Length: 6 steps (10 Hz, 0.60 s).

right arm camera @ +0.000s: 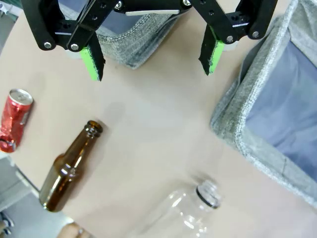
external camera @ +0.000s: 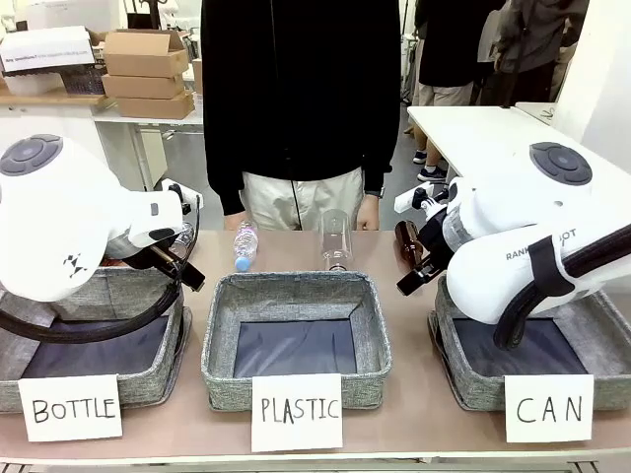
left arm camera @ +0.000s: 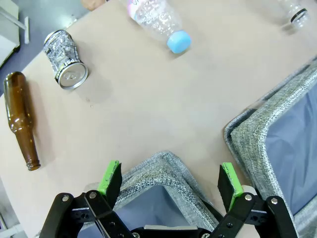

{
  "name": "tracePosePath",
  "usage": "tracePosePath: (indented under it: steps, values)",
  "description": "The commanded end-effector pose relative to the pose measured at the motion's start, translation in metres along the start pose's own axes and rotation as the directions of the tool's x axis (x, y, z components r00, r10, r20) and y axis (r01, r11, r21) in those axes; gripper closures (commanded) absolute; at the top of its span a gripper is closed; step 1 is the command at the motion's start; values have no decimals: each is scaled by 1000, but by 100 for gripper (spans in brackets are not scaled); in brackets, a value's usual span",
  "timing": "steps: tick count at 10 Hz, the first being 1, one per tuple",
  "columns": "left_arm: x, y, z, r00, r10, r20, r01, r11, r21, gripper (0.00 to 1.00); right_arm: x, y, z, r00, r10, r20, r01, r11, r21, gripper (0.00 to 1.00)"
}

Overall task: Sort the can waste into the basket.
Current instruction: Pick up the can waste from the table and place it in the right Fabric basket.

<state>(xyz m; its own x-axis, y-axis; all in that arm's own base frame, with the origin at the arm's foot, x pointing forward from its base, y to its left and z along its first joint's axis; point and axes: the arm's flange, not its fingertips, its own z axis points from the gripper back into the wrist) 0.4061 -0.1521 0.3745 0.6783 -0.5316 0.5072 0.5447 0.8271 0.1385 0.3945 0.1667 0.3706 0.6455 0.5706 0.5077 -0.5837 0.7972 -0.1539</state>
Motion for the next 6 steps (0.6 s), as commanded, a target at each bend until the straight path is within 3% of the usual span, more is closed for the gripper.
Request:
tracePosePath:
  steps: [1,2,4,5,6]
  values:
    - [0,0,0,1000,-1,0,1,1000,0,0,0,0,0,1000,0,0,0,1000,0,0]
    - [0,0,0,1000,0,0,0,1000,0,0,0,0,0,1000,0,0,0,1000,0,0]
    - [26,12,73,982,25,185,-34,998,46,0,25,-14,65,988,8,152,-10,1000,17,0]
    - [30,11,112,970,50,236,-60,998,34,0,33,-17,98,986,-101,132,102,995,-2,0]
    - [28,1,153,974,130,185,-127,991,-30,0,29,-16,136,984,-163,66,161,986,38,0]
